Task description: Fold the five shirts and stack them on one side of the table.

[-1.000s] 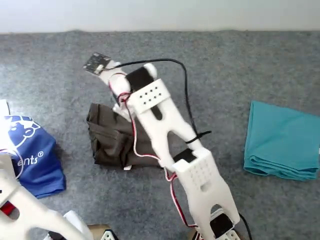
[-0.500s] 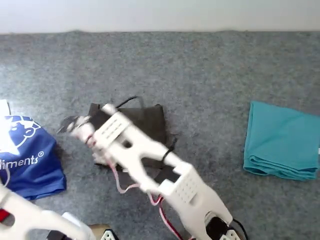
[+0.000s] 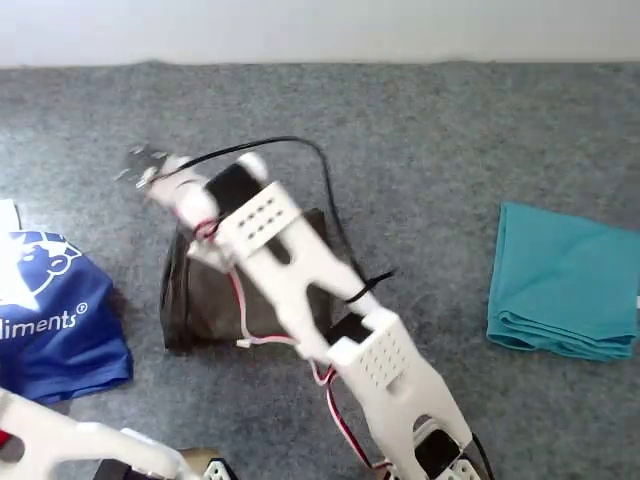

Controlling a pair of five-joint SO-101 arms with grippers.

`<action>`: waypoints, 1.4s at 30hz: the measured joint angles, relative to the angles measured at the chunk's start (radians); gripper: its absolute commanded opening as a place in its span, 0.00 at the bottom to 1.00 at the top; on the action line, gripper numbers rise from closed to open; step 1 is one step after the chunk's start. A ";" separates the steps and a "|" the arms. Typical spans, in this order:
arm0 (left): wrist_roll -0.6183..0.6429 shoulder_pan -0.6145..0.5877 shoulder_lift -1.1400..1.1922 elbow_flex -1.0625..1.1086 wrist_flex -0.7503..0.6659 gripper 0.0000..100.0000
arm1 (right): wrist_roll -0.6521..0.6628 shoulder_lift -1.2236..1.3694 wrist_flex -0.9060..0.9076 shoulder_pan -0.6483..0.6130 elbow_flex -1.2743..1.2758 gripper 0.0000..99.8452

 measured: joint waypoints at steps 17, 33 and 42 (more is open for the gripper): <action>0.000 0.000 0.000 0.000 0.000 0.02 | -0.002 0.212 -0.138 0.330 0.011 0.01; 0.000 0.009 0.000 0.000 -0.003 0.02 | -0.002 0.270 -0.051 0.322 -0.245 0.01; 0.000 0.035 0.000 0.000 -0.003 0.02 | 0.000 0.347 -0.285 0.071 -0.284 0.01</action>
